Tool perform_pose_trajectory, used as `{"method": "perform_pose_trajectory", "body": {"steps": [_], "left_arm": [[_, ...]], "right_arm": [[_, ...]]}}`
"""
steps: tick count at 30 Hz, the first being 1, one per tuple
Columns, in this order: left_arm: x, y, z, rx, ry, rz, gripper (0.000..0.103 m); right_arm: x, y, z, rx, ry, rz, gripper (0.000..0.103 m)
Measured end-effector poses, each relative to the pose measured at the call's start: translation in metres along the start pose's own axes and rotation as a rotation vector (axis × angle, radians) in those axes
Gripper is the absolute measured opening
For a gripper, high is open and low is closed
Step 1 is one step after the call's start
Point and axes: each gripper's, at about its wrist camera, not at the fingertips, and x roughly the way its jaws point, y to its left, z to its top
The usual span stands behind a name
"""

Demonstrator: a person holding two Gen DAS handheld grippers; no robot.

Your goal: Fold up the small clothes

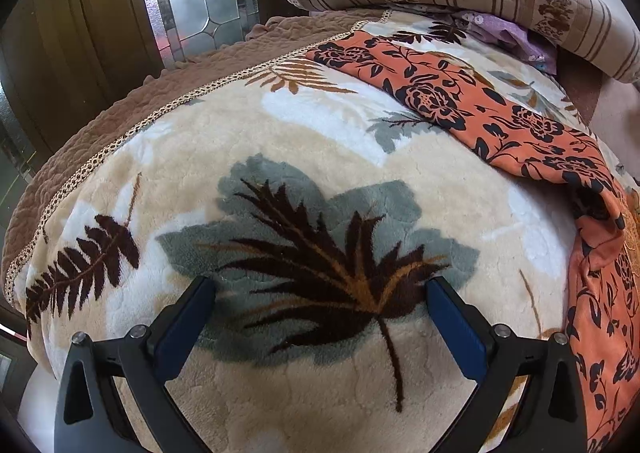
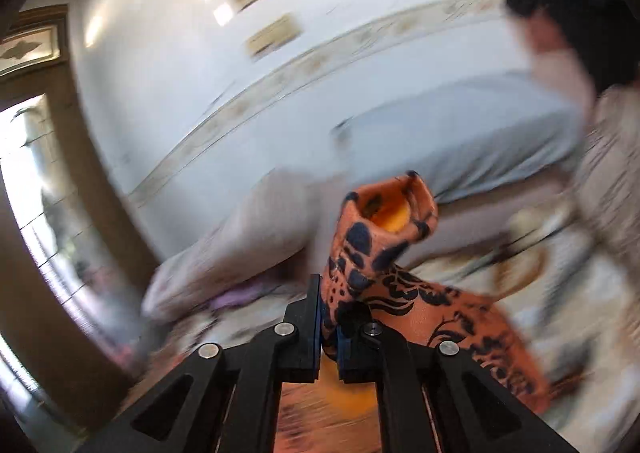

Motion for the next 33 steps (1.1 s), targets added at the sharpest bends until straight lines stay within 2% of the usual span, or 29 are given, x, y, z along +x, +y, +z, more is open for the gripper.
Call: {"method": "perform_pose_trajectory", "body": {"steps": [3,4,5,6,7,9,12,16,18,19,20,21,23,25,27,28,30,33], "left_arm": [[0.000,0.000,0.000,0.008,0.001,-0.009,0.103],[0.000,0.001,-0.001,0.009,0.001,-0.011,0.103],[0.000,0.001,-0.001,0.010,0.001,-0.013,0.103],[0.001,0.001,0.000,0.011,0.002,-0.013,0.103],[0.001,0.000,-0.001,0.011,0.001,-0.011,0.103],[0.001,0.000,-0.001,0.011,0.000,-0.011,0.103],[0.001,-0.001,-0.002,0.008,-0.001,-0.005,0.103],[0.002,-0.001,-0.003,0.005,-0.001,-0.001,0.103],[0.002,-0.001,-0.002,0.004,-0.002,-0.003,0.103],[0.003,-0.001,-0.002,0.003,-0.001,-0.003,0.103],[0.003,-0.001,-0.002,0.002,-0.001,-0.004,0.103],[0.003,0.000,-0.002,-0.001,0.002,-0.007,0.103],[0.004,0.002,-0.001,-0.011,0.011,-0.020,0.103],[0.004,0.005,0.000,-0.021,0.015,-0.034,0.103],[0.004,0.003,0.003,0.009,0.043,-0.041,0.103],[0.001,0.003,0.004,0.011,0.052,-0.062,0.103],[-0.011,0.011,0.012,-0.038,0.024,-0.219,0.103],[-0.024,0.015,0.042,-0.080,0.001,-0.455,0.103]], "right_arm": [[0.070,0.022,-0.067,0.044,0.189,0.028,0.014],[0.097,0.025,-0.096,0.043,0.258,0.026,0.034],[0.112,0.026,-0.115,0.045,0.315,0.012,0.083],[0.134,0.023,-0.141,0.058,0.414,-0.005,0.101],[0.152,0.017,-0.166,0.080,0.502,-0.012,0.103],[0.160,0.004,-0.188,0.100,0.548,-0.032,0.103],[0.147,-0.007,-0.184,0.122,0.498,0.012,0.103],[0.125,-0.016,-0.152,0.125,0.414,0.041,0.103],[0.124,-0.032,-0.146,0.143,0.417,0.030,0.103],[0.125,-0.040,-0.147,0.161,0.440,0.018,0.103],[0.136,-0.054,-0.156,0.193,0.502,-0.010,0.103],[0.145,-0.068,-0.167,0.228,0.579,-0.074,0.102],[0.135,-0.071,-0.168,0.230,0.515,-0.024,0.102],[0.113,-0.059,-0.161,0.157,0.438,-0.049,0.102],[0.080,-0.042,-0.158,0.045,0.308,-0.059,0.102],[0.064,-0.036,-0.163,0.005,0.267,-0.053,0.102],[0.048,-0.029,-0.176,-0.068,0.249,-0.038,0.102],[0.048,-0.038,-0.212,-0.113,0.302,-0.055,0.102]]}}
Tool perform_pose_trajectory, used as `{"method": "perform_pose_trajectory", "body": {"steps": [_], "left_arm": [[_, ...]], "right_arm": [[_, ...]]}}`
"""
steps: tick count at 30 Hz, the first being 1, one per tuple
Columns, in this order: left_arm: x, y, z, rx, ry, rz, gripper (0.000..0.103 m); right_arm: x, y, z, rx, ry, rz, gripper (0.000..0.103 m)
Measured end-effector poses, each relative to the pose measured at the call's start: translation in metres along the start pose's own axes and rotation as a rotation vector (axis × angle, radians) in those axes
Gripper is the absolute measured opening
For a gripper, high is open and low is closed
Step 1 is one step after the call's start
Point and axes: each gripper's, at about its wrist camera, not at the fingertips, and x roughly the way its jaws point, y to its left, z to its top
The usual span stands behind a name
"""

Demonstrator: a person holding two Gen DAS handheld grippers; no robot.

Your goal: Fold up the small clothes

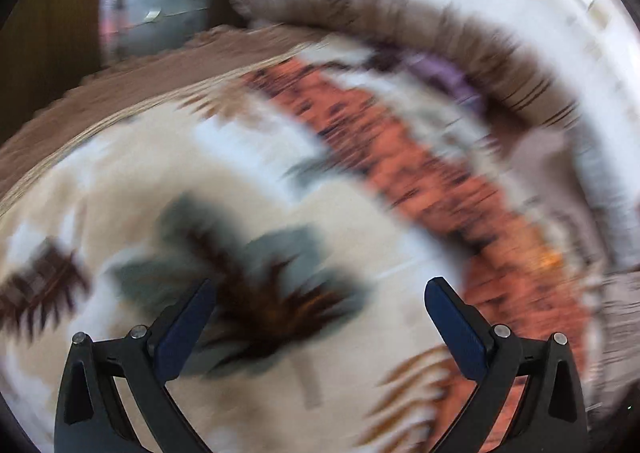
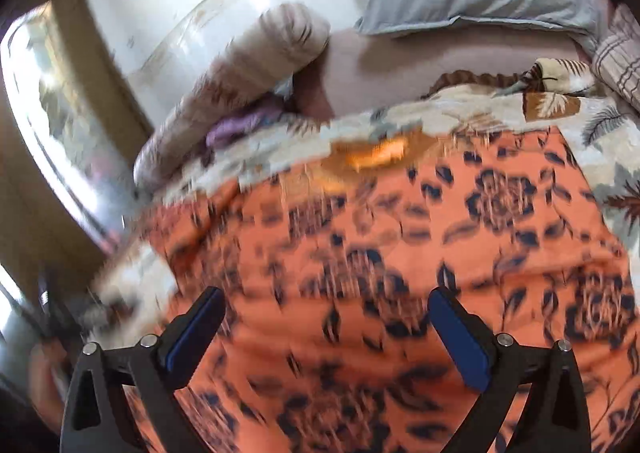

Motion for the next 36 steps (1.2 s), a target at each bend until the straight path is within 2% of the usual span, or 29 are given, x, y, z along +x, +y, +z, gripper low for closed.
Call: {"method": "perform_pose_trajectory", "body": {"steps": [2,4,7,8,10,14,16,19,21,22,23,24,25,26,28,29,31,34,36], "left_arm": [[0.004,0.000,0.023,-0.050,0.015,-0.097,0.103],[0.018,0.003,0.051,-0.113,0.049,-0.195,0.103],[0.049,0.011,0.092,-0.189,0.061,-0.258,0.100],[0.060,0.014,0.103,-0.206,0.069,-0.263,0.092],[0.085,0.020,0.119,-0.242,0.091,-0.277,0.083],[0.128,0.045,0.136,-0.331,0.105,-0.212,0.080],[0.138,0.058,0.140,-0.377,0.079,-0.169,0.080],[0.147,0.062,0.144,-0.387,0.067,-0.181,0.080],[0.153,0.058,0.151,-0.358,0.057,-0.154,0.078],[0.157,0.059,0.155,-0.354,0.060,-0.135,0.065],[0.158,0.060,0.159,-0.355,0.072,-0.089,0.038],[0.163,0.061,0.161,-0.356,0.084,-0.048,0.020],[0.165,0.065,0.162,-0.359,0.096,-0.033,0.006],[0.164,0.067,0.161,-0.362,0.095,-0.037,0.006],[0.150,0.057,0.163,-0.301,0.058,0.012,0.006],[0.134,0.041,0.166,-0.224,0.013,0.047,0.006],[0.106,0.013,0.169,-0.117,-0.058,0.066,0.006],[0.040,-0.056,0.167,0.071,-0.196,0.031,0.005],[-0.004,-0.117,0.154,0.209,-0.256,-0.048,0.005]], "right_arm": [[0.009,-0.013,-0.013,0.047,0.044,0.016,0.102],[0.009,-0.022,-0.011,0.098,0.023,0.051,0.102],[0.012,-0.030,-0.012,0.126,0.033,0.073,0.103],[0.013,-0.029,-0.013,0.122,0.029,0.071,0.103],[0.010,-0.029,-0.014,0.117,0.024,0.072,0.103],[0.013,-0.034,-0.014,0.133,0.015,0.096,0.103],[0.011,-0.034,-0.014,0.133,0.012,0.098,0.103],[0.012,-0.033,-0.014,0.131,0.010,0.097,0.103],[0.012,-0.033,-0.015,0.131,0.009,0.097,0.103],[0.011,-0.033,-0.015,0.131,0.008,0.098,0.103],[0.011,-0.033,-0.015,0.132,0.007,0.098,0.103],[0.011,-0.033,-0.015,0.132,0.007,0.099,0.103],[0.011,-0.033,-0.015,0.132,0.007,0.098,0.103],[0.012,-0.033,-0.015,0.132,0.008,0.098,0.103],[0.012,-0.033,-0.015,0.133,0.007,0.099,0.103],[0.011,-0.033,-0.015,0.134,0.006,0.102,0.103],[0.011,-0.034,-0.016,0.137,0.002,0.107,0.103],[0.009,-0.035,-0.016,0.143,-0.003,0.115,0.103],[0.010,-0.035,-0.016,0.145,-0.004,0.116,0.103]]}}
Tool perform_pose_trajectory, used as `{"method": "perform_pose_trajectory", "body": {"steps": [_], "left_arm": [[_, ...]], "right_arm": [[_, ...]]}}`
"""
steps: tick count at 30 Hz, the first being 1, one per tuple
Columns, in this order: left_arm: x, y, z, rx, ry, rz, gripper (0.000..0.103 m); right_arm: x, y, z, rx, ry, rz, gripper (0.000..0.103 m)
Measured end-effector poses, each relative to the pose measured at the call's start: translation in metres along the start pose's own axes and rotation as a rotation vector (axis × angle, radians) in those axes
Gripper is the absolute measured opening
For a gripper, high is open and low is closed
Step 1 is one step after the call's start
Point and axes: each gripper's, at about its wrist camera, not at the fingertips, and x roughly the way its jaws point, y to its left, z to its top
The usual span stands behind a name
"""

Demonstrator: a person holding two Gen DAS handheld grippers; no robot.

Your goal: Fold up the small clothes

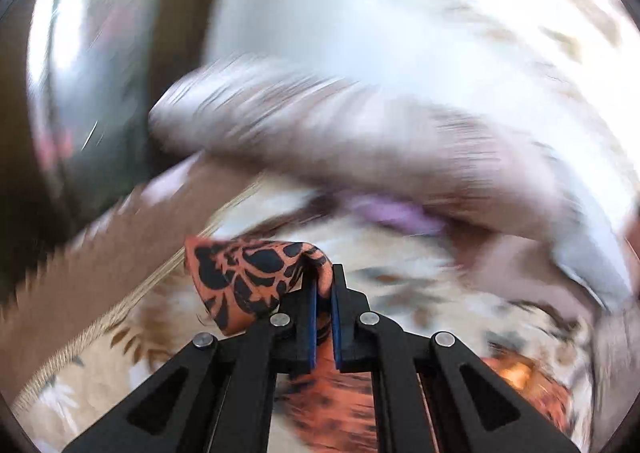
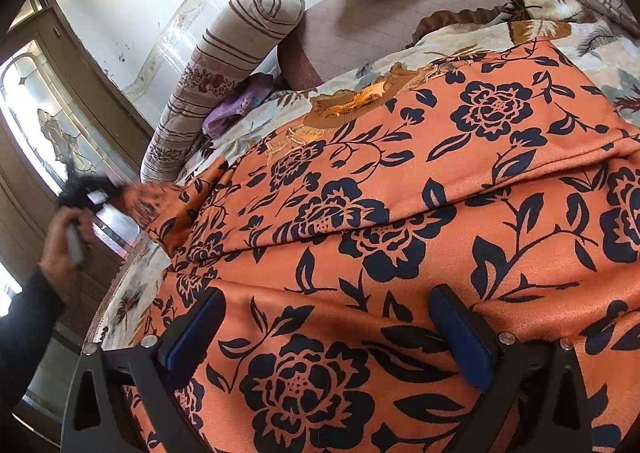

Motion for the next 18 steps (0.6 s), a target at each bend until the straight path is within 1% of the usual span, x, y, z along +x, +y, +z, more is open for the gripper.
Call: {"method": "perform_pose_trajectory", "body": {"steps": [1,2,4,6,7,8,10,12,13,14,15,17,18], "left_arm": [[-0.010,-0.022,0.001,0.038,-0.010,-0.037,0.005],[-0.027,-0.058,-0.001,0.100,-0.024,-0.094,0.005],[-0.044,-0.109,-0.008,0.181,-0.033,-0.176,0.005],[-0.057,-0.166,-0.027,0.254,-0.006,-0.279,0.006],[-0.060,-0.188,-0.037,0.279,0.009,-0.315,0.006],[-0.060,-0.218,-0.054,0.313,0.032,-0.358,0.006],[-0.049,-0.255,-0.078,0.348,0.079,-0.397,0.007],[-0.029,-0.290,-0.111,0.400,0.180,-0.430,0.035],[-0.014,-0.304,-0.130,0.428,0.239,-0.430,0.069],[-0.002,-0.312,-0.149,0.458,0.303,-0.422,0.079],[0.011,-0.313,-0.168,0.482,0.353,-0.396,0.079],[0.014,-0.303,-0.180,0.487,0.371,-0.367,0.079],[0.015,-0.289,-0.179,0.475,0.364,-0.354,0.079]], "right_arm": [[0.000,0.000,0.000,0.001,0.000,0.001,0.103],[-0.001,0.000,0.000,0.002,-0.001,0.003,0.103],[-0.002,-0.001,0.000,0.007,-0.004,0.009,0.103],[-0.002,-0.001,0.000,0.010,-0.006,0.013,0.103],[-0.003,-0.002,0.000,0.012,-0.007,0.016,0.103],[-0.003,-0.002,0.000,0.014,-0.009,0.018,0.103],[-0.004,-0.003,0.000,0.020,-0.012,0.026,0.103],[-0.006,-0.005,0.001,0.028,-0.018,0.038,0.103],[-0.007,-0.005,0.001,0.033,-0.020,0.044,0.103],[-0.007,-0.006,0.001,0.038,-0.024,0.051,0.103],[-0.009,-0.007,0.001,0.044,-0.028,0.059,0.103],[-0.010,-0.009,0.001,0.052,-0.031,0.069,0.103],[-0.010,-0.009,0.001,0.054,-0.033,0.072,0.103]]}}
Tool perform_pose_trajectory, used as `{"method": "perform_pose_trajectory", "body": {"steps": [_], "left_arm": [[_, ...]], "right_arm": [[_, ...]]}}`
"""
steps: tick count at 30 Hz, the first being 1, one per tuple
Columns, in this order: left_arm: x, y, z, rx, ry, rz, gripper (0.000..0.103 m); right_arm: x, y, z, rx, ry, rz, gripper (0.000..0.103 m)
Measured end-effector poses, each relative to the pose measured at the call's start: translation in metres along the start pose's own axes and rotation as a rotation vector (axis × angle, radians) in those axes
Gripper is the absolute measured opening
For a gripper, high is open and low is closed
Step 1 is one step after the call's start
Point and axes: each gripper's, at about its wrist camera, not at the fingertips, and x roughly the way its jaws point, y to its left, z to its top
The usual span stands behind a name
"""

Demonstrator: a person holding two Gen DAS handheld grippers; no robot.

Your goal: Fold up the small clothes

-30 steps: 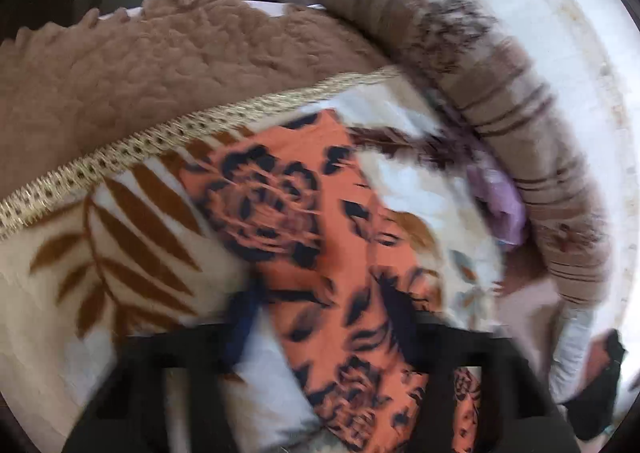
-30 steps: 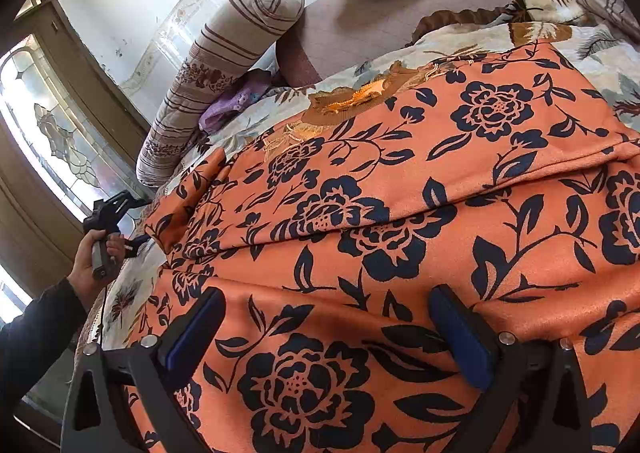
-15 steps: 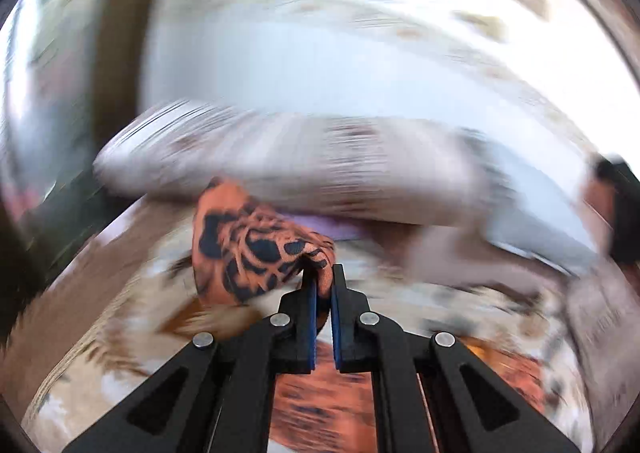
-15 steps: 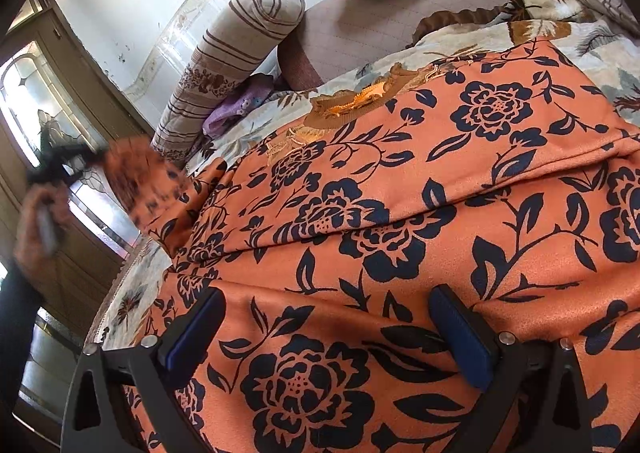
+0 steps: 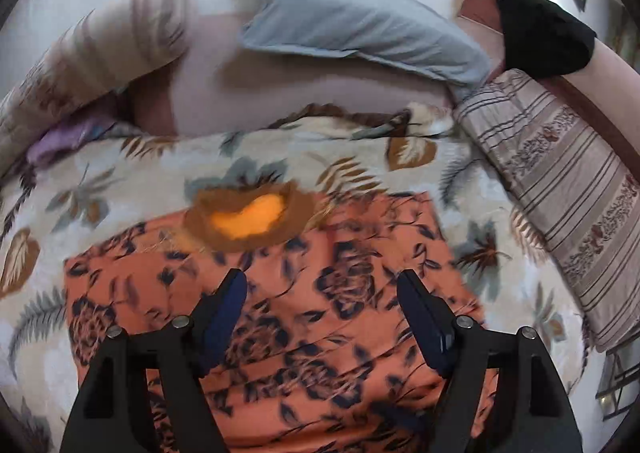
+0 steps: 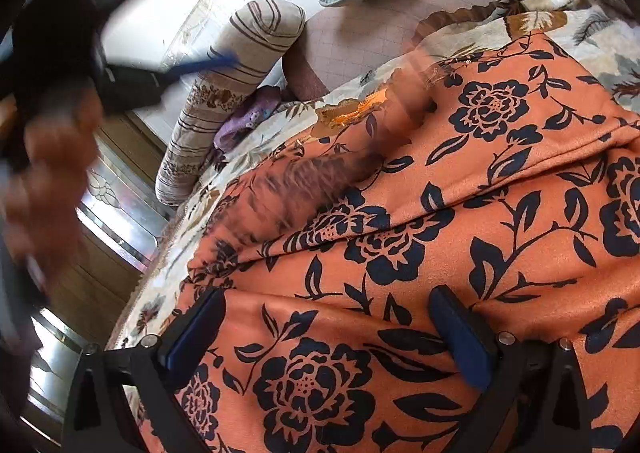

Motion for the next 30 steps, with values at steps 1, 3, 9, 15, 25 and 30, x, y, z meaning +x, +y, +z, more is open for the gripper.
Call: {"method": "perform_pose_trajectory", "body": {"steps": [1,3,9,15,25,30], "left_arm": [[-0.007,0.015,-0.005,-0.021,-0.013,0.024,0.079],[-0.020,0.043,-0.013,-0.066,-0.039,0.072,0.079],[-0.040,0.141,-0.064,-0.226,-0.024,0.261,0.079],[-0.032,0.190,-0.113,-0.320,-0.021,0.334,0.079],[-0.009,0.204,-0.142,-0.361,-0.023,0.298,0.083],[-0.003,0.200,-0.142,-0.336,-0.017,0.314,0.086]], "right_arm": [[0.000,0.000,0.000,0.001,0.000,0.000,0.103],[0.000,0.000,0.001,0.002,0.003,0.000,0.103],[-0.006,0.000,0.008,0.041,0.031,0.004,0.103],[-0.041,-0.014,0.069,0.235,-0.058,0.025,0.103],[0.020,-0.102,0.125,0.536,0.039,-0.168,0.077],[0.031,-0.092,0.138,0.482,0.050,-0.232,0.066]]}}
